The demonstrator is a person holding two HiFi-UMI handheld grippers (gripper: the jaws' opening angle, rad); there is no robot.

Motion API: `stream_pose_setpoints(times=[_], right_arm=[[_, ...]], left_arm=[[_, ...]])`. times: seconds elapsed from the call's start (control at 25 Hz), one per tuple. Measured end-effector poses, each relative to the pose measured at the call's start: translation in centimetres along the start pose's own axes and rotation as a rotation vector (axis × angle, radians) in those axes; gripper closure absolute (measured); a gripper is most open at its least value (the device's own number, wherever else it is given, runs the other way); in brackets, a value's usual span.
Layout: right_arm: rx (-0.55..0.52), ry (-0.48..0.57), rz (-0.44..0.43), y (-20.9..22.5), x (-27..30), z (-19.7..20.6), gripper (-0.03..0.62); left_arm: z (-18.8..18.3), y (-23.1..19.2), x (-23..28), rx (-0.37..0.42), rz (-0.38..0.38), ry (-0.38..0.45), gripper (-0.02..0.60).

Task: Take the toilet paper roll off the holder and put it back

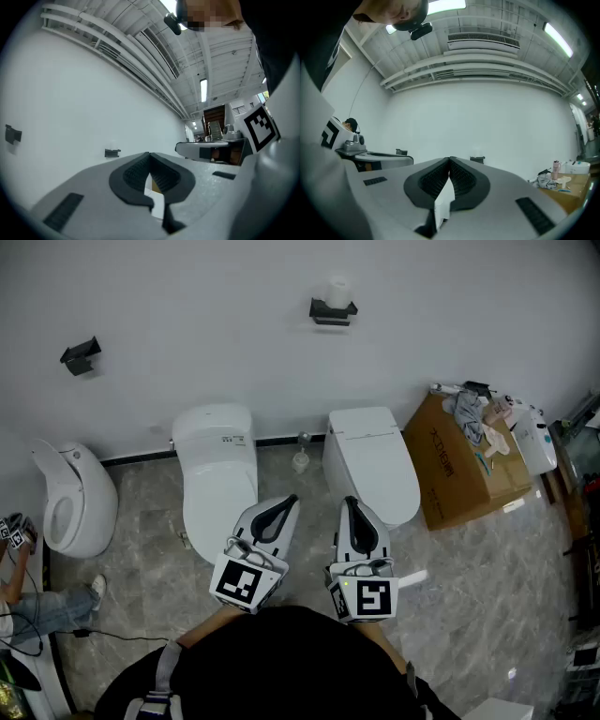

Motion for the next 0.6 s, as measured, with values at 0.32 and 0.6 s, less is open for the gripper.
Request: stream_pose_setpoints(times=[0.32, 0.6], right_arm=[[0.001, 0.003, 0.015, -1.1, 0.5, 0.2, 0.571], [0.022, 0.020, 0.056, -2.0, -0.2, 0.7, 0.571]], left_arm=[[-0.4, -0.8, 0.1, 0.016, 0.037, 0.026, 0.575], [0.7, -1.2, -0.6, -0.024, 0.073, 0.016, 0.575]])
Point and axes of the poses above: the fingertips, and each gripper's own axes: x forward along the fingers, y to its right, z out of its underside, the point moved 3 cm from there along -x, backward along the fingers, and after that the axes turned 13 degrees about y, right-handed, at the moved point
